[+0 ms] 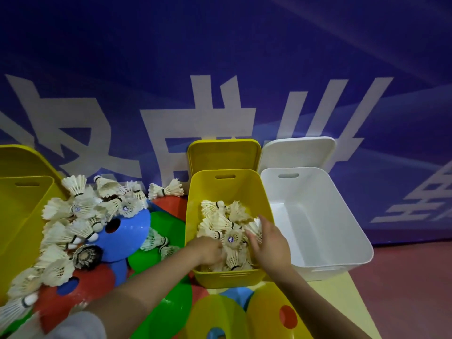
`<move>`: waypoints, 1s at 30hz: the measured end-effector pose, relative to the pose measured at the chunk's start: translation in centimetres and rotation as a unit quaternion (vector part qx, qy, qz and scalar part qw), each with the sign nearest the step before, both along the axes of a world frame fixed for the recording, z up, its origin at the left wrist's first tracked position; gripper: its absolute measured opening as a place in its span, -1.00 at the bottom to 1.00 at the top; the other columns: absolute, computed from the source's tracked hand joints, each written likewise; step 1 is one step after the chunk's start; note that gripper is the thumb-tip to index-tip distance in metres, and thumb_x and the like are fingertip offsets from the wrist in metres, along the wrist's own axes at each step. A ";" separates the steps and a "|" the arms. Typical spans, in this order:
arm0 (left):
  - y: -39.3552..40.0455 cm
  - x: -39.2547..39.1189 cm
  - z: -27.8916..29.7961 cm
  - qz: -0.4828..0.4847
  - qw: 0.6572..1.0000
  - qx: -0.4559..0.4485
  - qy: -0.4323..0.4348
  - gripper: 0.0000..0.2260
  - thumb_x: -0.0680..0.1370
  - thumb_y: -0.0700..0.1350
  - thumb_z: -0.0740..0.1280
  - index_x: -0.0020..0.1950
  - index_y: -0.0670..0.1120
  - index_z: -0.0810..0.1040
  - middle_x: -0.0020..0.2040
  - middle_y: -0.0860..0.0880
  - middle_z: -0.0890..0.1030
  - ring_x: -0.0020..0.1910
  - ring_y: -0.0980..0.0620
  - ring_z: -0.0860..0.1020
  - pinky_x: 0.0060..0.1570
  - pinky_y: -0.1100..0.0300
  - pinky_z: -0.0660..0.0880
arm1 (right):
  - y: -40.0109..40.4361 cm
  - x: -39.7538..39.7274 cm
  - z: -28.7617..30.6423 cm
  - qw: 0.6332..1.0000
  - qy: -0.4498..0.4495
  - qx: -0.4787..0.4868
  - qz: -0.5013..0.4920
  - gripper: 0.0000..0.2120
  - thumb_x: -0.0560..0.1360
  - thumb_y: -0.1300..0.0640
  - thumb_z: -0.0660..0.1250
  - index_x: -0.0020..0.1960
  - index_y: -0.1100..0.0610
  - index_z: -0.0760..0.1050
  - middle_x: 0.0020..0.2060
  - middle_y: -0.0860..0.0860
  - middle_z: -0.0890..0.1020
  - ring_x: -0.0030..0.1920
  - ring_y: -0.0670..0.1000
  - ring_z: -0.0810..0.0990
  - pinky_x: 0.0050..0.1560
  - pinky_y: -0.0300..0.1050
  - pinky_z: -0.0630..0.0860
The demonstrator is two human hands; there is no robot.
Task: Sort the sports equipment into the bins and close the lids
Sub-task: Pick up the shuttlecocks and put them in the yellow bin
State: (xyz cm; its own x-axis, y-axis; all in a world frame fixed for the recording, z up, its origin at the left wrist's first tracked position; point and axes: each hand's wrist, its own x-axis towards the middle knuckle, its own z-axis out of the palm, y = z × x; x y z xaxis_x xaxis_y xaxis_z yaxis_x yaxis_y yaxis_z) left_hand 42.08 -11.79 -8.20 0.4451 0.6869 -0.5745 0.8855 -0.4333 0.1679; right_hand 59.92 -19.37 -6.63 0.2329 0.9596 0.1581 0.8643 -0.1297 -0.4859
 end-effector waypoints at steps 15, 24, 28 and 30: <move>2.3 -3.9 1.6 0.221 0.899 0.270 -0.265 -0.56 0.59 -0.08 0.21 0.48 -0.04 0.28 0.50 -0.04 0.26 0.48 -0.05 0.20 0.45 0.01 0.20 | 3.3 0.8 1.1 0.991 0.039 -0.102 0.079 -0.53 0.60 -0.14 0.09 0.41 0.09 0.23 0.13 0.10 0.58 0.11 0.17 0.56 -0.05 -0.05 0.44; 2.3 -4.0 0.8 0.389 0.836 0.183 -0.340 -0.58 0.66 -0.04 0.07 0.53 0.06 0.16 -0.05 -0.06 0.59 -0.22 -0.06 0.55 -0.34 0.16 0.42 | 13.6 -0.1 -1.9 0.981 0.095 -0.169 -0.017 -0.37 0.61 0.10 0.16 0.53 0.23 -0.10 0.28 0.27 0.44 0.15 0.24 0.52 0.00 0.03 0.48; 2.1 -5.0 0.8 0.393 0.824 0.166 -0.374 -0.59 0.66 -0.04 0.09 0.51 0.07 0.20 -0.11 0.02 0.58 -0.30 0.05 0.51 -0.34 0.14 0.46 | 15.5 -0.2 -4.2 0.975 0.091 -0.198 -0.053 -0.43 0.61 0.19 0.16 0.50 0.27 -0.03 0.03 0.19 0.53 0.00 0.14 0.56 -0.15 0.00 0.53; 2.1 -5.3 0.7 0.396 0.818 0.165 -0.384 -0.60 0.66 -0.04 0.10 0.50 0.10 0.21 -0.25 0.10 0.48 -0.41 0.16 0.39 -0.46 0.23 0.30 | 16.4 -0.5 -5.4 0.972 0.100 -0.202 -0.066 -0.51 0.60 0.23 0.16 0.46 0.27 0.07 0.00 0.19 0.53 -0.02 0.15 0.57 -0.05 0.06 0.57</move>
